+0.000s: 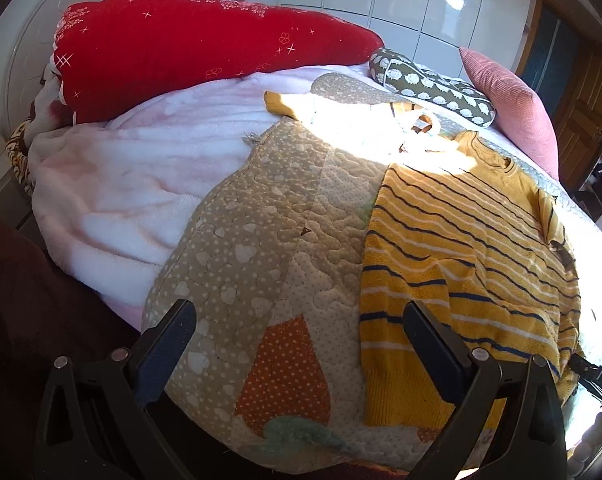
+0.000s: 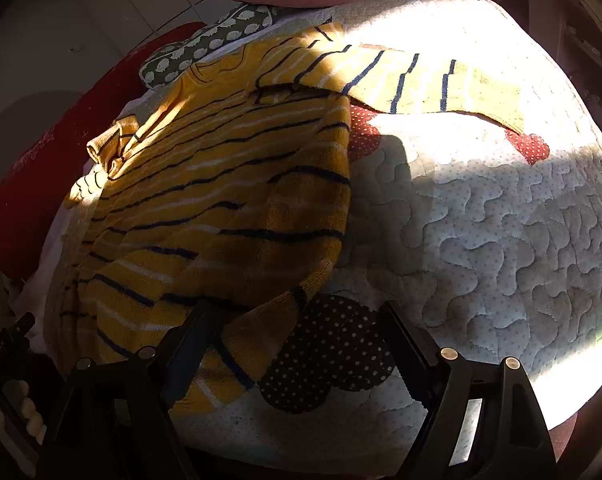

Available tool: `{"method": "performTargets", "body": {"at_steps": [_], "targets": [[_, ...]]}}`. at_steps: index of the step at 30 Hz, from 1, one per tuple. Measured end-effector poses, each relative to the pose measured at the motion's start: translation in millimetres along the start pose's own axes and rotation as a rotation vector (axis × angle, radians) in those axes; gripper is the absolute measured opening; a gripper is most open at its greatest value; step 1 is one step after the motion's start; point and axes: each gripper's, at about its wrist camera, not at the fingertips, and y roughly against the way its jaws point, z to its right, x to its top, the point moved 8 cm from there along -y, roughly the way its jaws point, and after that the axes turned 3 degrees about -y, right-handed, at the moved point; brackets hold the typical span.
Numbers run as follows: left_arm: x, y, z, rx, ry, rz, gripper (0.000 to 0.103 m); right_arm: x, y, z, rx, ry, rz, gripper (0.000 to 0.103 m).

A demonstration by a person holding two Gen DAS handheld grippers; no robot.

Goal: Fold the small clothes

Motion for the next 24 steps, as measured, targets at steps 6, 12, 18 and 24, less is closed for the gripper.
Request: {"method": "performTargets", "body": {"at_steps": [6, 12, 18, 24], "targets": [[9, 18, 27, -0.003, -0.060, 0.041, 0.103, -3, 10, -1, 0.096, 0.005, -0.027, 0.009], [7, 24, 53, -0.019, -0.114, 0.042, 0.103, 1, 31, 56, 0.079, -0.097, -0.001, 0.007], [0, 25, 73, -0.036, -0.153, 0.030, 0.103, -5, 50, 111, 0.005, -0.174, 0.022, 0.005], [-6, 21, 92, -0.100, -0.168, 0.007, 0.103, 17, 74, 141, 0.091, -0.296, 0.103, 0.038]]}}
